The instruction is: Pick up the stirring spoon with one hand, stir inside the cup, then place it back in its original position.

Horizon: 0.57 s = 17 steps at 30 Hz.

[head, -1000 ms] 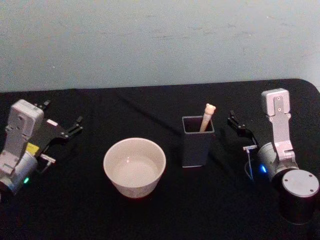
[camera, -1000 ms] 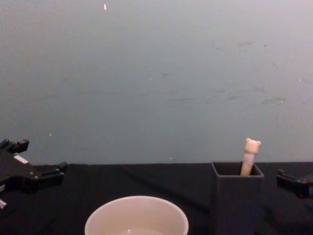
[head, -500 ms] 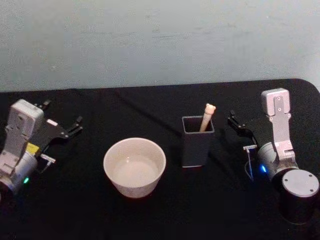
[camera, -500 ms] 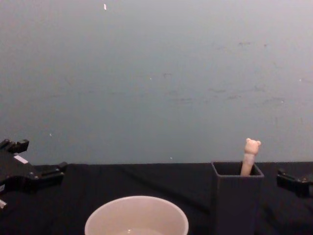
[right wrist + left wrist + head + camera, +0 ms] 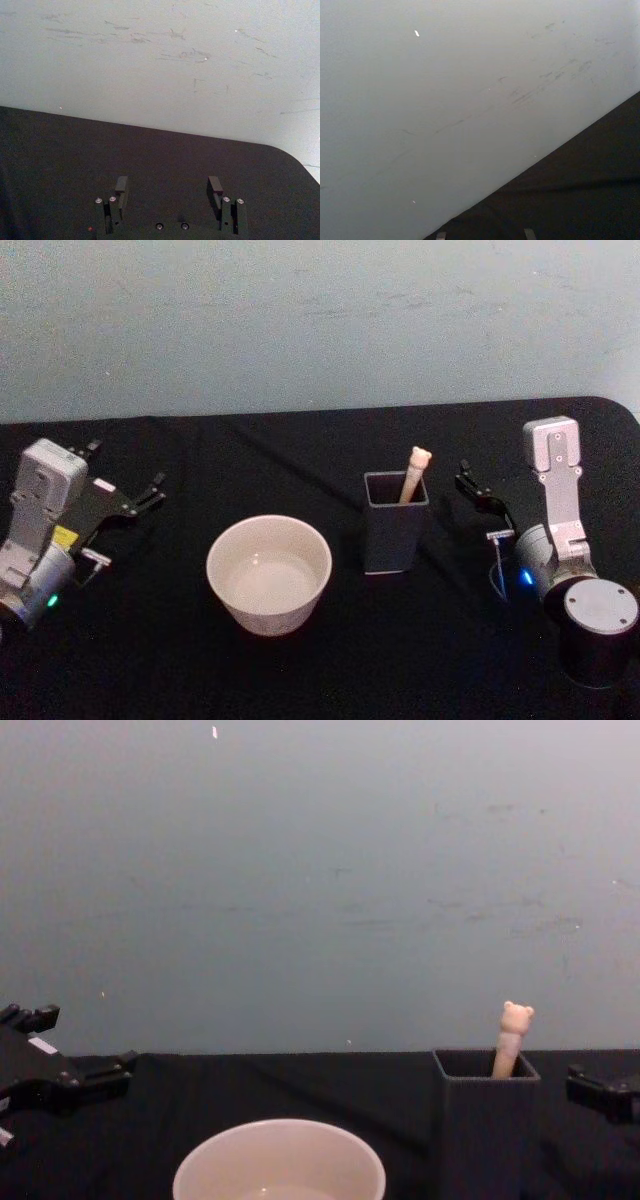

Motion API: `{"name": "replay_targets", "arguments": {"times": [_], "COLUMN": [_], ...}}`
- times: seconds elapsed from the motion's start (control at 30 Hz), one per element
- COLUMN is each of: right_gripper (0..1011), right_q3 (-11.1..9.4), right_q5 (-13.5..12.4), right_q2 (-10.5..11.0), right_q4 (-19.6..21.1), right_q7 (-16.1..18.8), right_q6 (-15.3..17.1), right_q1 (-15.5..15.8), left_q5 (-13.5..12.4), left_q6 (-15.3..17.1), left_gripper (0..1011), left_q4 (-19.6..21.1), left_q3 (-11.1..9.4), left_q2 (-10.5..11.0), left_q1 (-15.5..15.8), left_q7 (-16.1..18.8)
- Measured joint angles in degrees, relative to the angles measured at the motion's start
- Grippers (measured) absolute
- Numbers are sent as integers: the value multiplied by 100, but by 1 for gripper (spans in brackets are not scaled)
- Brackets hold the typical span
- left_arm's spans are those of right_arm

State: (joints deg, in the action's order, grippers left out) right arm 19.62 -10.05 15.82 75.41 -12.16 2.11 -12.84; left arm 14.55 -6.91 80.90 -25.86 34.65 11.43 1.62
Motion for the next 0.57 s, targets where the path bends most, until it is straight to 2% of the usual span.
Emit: {"name": "replay_targets", "arguments": {"times": [0.57], "right_gripper": [1003], "right_q3": [0], "right_q5": [0], "right_q2": [0], "right_q4": [0], "right_q7": [0], "right_q6": [0], "right_q1": [0], "left_q5": [0], "left_q6": [0], "left_gripper": [1001], "left_q4": [0], "left_q3": [0], "left_q2": [0], "left_q1": [0], "left_q7": [0]}}
